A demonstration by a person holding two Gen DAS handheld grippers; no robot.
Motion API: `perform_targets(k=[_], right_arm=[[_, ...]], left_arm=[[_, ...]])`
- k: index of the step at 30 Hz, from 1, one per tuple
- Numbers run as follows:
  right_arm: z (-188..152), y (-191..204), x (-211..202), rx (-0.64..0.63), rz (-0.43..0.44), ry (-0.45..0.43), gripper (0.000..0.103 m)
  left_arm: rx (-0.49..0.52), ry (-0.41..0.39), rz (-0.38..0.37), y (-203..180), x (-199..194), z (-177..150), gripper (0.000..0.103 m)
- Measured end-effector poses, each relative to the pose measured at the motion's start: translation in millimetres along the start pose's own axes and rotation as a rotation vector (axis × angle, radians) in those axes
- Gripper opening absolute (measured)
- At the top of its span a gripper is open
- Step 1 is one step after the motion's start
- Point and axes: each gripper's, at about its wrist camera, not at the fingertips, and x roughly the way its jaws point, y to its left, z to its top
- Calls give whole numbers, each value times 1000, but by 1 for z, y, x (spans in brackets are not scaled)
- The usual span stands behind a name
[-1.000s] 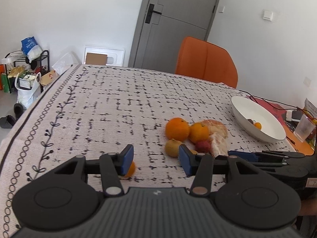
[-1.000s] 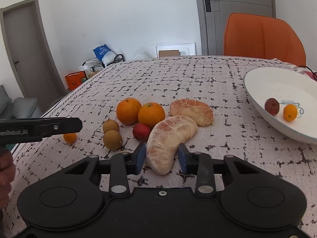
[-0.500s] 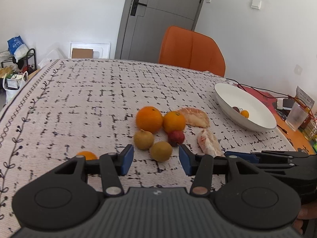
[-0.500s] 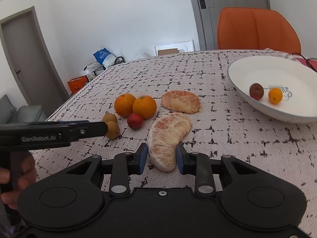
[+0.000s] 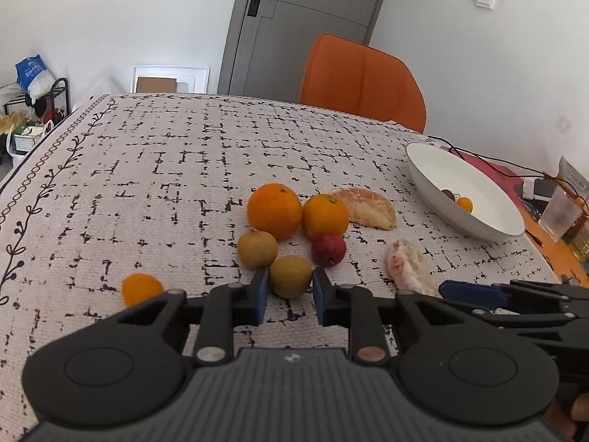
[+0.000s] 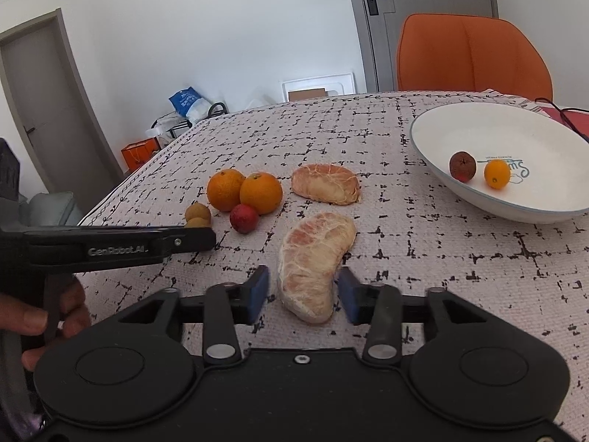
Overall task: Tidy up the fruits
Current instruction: 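Grasp the peeled pomelo segment with the right tool while the left tool grasps a brown kiwi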
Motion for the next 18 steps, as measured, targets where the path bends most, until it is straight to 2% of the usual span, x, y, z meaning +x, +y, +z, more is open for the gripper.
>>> perform_targets(k=[3,13,14,15,18], right_arm=[[3,3,5,-8,-17,-4,59],[9,10,20,-29,-59,-12,58],[9,12,20,-34,-66,-15,52],[9,13,21,-41,-72,-17,41],[7,12,19,-43,-67,-22,37]], left_arm=[[4,-12,8,2,-5,1,24],[-2,-29,-30,7,-16,0,24],[-1,-30,-33,7,-17,0,24],[0,-30,-33,7,-17,0,24],[0,-30,-33,6,-17,1,24]])
